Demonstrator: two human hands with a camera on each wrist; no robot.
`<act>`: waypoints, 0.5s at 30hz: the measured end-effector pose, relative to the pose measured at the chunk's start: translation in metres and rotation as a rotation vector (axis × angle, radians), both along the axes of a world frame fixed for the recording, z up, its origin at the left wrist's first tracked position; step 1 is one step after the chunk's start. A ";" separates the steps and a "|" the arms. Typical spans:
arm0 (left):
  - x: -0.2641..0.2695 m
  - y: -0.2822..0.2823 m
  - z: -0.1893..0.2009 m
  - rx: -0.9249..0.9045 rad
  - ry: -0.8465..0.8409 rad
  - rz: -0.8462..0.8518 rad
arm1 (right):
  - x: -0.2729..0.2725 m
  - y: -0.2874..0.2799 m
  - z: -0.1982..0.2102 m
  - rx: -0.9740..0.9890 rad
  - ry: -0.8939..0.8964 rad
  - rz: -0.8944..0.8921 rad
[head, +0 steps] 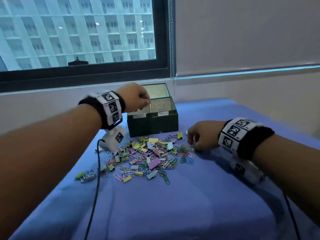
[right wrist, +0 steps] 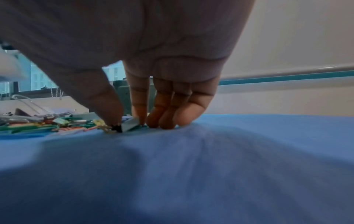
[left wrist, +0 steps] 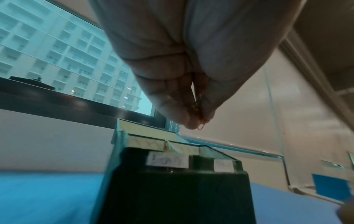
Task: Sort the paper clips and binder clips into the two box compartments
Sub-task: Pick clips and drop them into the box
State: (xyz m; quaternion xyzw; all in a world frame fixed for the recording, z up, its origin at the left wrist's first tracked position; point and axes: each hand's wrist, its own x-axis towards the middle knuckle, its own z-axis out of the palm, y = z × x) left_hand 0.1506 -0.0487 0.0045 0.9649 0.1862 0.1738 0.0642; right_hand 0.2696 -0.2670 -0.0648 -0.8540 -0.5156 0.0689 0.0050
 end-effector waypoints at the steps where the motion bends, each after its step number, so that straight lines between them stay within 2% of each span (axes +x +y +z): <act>1: 0.015 -0.001 0.001 -0.003 -0.009 0.004 | 0.001 0.000 -0.003 -0.003 -0.003 -0.008; 5: 0.051 -0.005 -0.003 -0.030 -0.005 0.002 | 0.006 0.002 -0.004 0.006 -0.026 0.004; 9: 0.058 -0.009 -0.010 -0.092 -0.002 -0.003 | 0.010 0.003 -0.007 0.011 -0.040 0.011; 12: 0.038 -0.015 -0.009 0.017 -0.012 -0.007 | 0.012 0.004 -0.007 0.014 -0.048 0.012; 15: -0.012 -0.027 -0.009 0.123 0.057 -0.052 | 0.014 0.004 -0.006 0.002 -0.072 0.010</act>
